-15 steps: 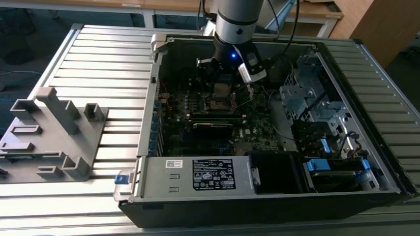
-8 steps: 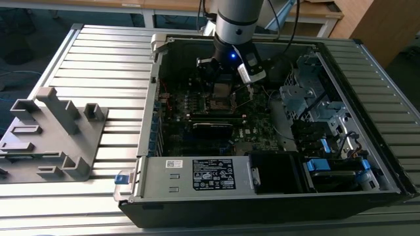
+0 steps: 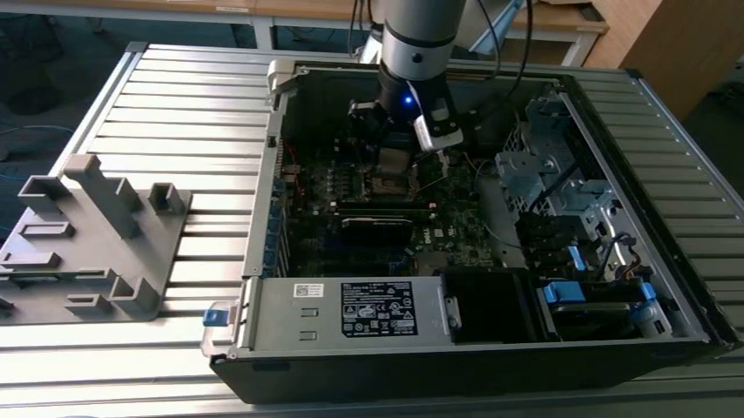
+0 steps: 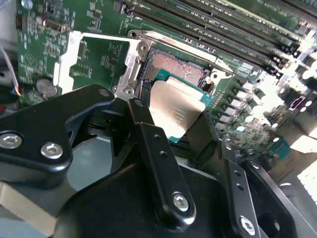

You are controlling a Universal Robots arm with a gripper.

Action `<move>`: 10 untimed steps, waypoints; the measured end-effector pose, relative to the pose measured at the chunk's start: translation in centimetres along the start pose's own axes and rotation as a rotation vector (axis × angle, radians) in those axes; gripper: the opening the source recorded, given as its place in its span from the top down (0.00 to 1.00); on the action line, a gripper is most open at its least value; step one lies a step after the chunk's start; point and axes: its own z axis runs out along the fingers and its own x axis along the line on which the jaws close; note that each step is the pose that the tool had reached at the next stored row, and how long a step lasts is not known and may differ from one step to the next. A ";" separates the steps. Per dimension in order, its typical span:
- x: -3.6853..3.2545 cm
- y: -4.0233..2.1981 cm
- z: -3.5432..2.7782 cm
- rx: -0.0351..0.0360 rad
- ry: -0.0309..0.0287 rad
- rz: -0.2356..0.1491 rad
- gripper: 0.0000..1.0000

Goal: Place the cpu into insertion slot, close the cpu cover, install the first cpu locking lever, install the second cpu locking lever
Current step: 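Place the cpu into insertion slot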

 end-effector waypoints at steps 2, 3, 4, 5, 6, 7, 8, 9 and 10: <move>0.00 -0.01 0.05 -0.0005 -0.0032 0.037 0.46; 0.00 -0.01 0.06 -0.0008 -0.0048 0.055 0.46; 0.00 -0.01 0.08 -0.0011 -0.0063 0.073 0.46; 0.00 -0.01 0.08 -0.0013 -0.0078 0.090 0.46; 0.00 -0.01 0.09 -0.0016 -0.0084 0.098 0.46; 0.00 -0.01 0.09 -0.0017 -0.0085 0.098 0.46; 0.00 -0.01 0.09 -0.0017 -0.0086 0.099 0.46; 0.00 -0.01 0.09 -0.0017 -0.0086 0.099 0.46; 0.00 -0.01 0.09 -0.0018 -0.0087 0.099 0.46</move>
